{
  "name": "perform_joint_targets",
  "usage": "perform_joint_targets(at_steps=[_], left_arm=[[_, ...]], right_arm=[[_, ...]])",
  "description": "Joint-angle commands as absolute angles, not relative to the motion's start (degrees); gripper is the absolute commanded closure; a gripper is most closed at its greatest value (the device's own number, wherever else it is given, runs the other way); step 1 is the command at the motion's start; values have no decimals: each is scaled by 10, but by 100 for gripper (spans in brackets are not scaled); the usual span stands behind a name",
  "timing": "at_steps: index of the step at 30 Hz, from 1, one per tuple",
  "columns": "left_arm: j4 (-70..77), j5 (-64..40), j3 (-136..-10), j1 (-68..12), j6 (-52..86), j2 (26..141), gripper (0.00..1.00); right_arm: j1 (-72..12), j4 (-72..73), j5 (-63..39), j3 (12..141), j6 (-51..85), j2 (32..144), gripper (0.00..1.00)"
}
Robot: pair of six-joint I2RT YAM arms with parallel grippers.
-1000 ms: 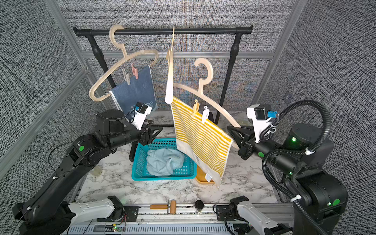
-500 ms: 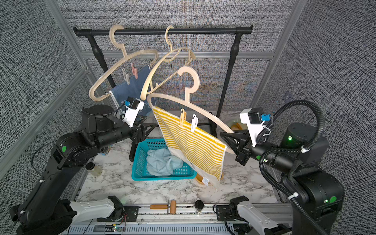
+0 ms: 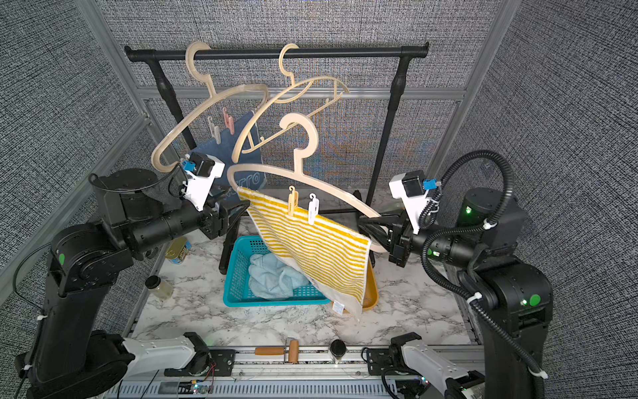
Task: Remove the clothespins securing towels to the hanger
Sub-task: Pick up the hanger from the clothesline.
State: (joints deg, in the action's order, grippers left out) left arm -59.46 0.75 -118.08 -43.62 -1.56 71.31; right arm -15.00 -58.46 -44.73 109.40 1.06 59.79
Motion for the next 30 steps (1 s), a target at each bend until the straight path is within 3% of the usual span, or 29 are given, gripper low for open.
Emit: perform_joint_targets(at_steps=[1,12,26,30], left_arm=[[-594,22,-1194,-435,-38,710,39],[-519,2,-1207,-435,-72,726,39],[-470,6,-1129,-436,-71,701,40],[-436,53,-1097,-435,-46,694,43]], right_arm=[[-165,-521,-480,1102,22,611,100],[-334,-550,-346,1168,-39,719,100],[-349,-453,-384,1082,-9,720,100],[-349,-439,-394,1071,0,718,100]])
